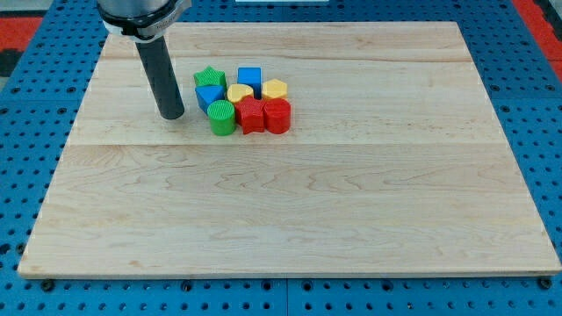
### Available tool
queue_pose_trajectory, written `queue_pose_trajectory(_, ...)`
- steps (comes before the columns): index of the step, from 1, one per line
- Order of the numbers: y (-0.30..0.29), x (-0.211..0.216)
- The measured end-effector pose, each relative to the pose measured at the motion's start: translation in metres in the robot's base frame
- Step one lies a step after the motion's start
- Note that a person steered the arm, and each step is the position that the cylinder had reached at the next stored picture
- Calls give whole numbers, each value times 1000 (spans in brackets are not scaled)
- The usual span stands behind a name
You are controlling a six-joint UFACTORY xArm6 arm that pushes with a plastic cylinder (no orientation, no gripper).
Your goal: Move your arm towards the blue cube
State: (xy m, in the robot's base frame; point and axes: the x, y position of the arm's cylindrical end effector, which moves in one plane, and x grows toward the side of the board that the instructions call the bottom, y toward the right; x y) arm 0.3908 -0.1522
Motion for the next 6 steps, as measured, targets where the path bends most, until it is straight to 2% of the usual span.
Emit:
queue_pose_trajectory(2,14,10)
queue_pose_trajectory(3,-5,80)
queue_pose_trajectory(4,53,93)
queue_pose_trajectory(6,269,83)
